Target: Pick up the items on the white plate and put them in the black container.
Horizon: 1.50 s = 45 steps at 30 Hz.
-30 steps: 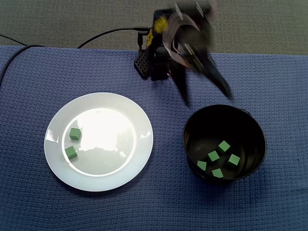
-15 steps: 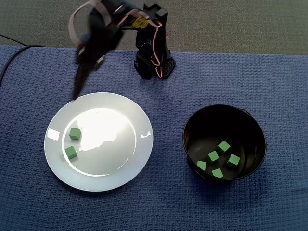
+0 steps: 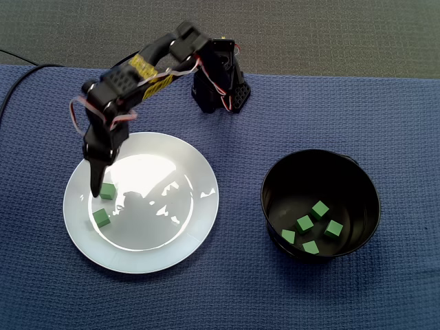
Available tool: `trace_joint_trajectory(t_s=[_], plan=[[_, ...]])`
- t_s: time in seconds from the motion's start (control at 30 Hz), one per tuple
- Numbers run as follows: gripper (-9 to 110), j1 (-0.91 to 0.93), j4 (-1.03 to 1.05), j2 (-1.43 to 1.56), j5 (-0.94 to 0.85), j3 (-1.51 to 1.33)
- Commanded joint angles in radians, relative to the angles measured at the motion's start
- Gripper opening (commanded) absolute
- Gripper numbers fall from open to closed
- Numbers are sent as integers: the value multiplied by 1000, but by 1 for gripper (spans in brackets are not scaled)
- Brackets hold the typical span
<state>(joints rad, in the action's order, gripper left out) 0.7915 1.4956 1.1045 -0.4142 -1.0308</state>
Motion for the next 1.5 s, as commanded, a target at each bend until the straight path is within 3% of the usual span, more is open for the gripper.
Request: trace_joint_trajectory(t_s=[0.0,0.5,1.4,1.43,1.47], plan=[[35,-21,32,-97,-29,126],[27,0,2,-221,-176,169],[20,20,-2,-321,-199,250],[19,20,-2,-327,-202,255],[9,20,-3,-331,-204,258]])
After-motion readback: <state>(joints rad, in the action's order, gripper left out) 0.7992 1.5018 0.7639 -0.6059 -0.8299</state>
